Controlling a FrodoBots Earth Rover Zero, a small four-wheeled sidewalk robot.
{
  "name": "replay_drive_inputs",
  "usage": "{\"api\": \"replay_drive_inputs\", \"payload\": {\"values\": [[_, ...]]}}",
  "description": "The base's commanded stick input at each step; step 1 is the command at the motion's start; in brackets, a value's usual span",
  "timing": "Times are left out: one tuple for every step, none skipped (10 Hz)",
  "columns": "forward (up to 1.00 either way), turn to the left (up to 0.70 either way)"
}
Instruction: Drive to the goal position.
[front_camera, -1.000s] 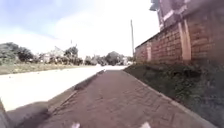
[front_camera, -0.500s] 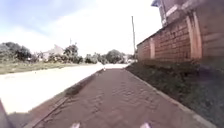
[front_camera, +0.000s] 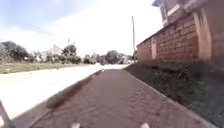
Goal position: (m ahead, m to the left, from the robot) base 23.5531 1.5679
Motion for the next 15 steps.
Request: {"api": "replay_drive_inputs", "payload": {"values": [[1.00, 0.00], [1.00, 0.00], [1.00, 0.00], [1.00, 0.00], [1.00, 0.00], [1.00, 0.00], [1.00, -0.06], [1.00, -0.07], [1.00, -0.03], [1.00, -0.01], [1.00, 0.00], [1.00, 0.00], [1.00, 0.00], [1.00, 0.00], [1.00, -0.15]]}}
